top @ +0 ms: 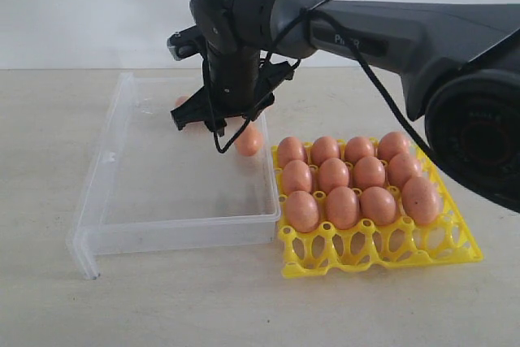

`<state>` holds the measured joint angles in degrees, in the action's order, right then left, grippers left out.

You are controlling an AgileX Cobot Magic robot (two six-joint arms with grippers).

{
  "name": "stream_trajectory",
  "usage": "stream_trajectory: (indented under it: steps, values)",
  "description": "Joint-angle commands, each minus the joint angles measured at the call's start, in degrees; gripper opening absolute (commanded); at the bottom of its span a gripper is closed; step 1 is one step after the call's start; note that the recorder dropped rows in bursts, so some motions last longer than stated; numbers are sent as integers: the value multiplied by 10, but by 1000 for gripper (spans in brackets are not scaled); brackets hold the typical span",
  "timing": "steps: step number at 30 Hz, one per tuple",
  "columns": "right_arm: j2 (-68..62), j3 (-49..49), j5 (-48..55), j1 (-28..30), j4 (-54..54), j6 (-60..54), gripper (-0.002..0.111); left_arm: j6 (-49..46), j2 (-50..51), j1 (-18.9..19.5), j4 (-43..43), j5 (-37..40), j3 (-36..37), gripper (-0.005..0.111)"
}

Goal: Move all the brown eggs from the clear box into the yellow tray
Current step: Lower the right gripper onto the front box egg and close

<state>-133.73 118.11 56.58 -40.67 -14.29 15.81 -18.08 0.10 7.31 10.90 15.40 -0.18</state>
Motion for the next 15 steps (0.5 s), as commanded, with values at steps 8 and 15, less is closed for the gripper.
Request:
stream_trajectory:
  steps: [8, 15]
  values:
    - [-36, 3, -15, 2, -17, 30, 54, 5, -1, 1, 4, -5, 2, -4]
    - [-46, 3, -38, 2, -32, 54, 54, 5, -1, 1, 4, -5, 2, -4]
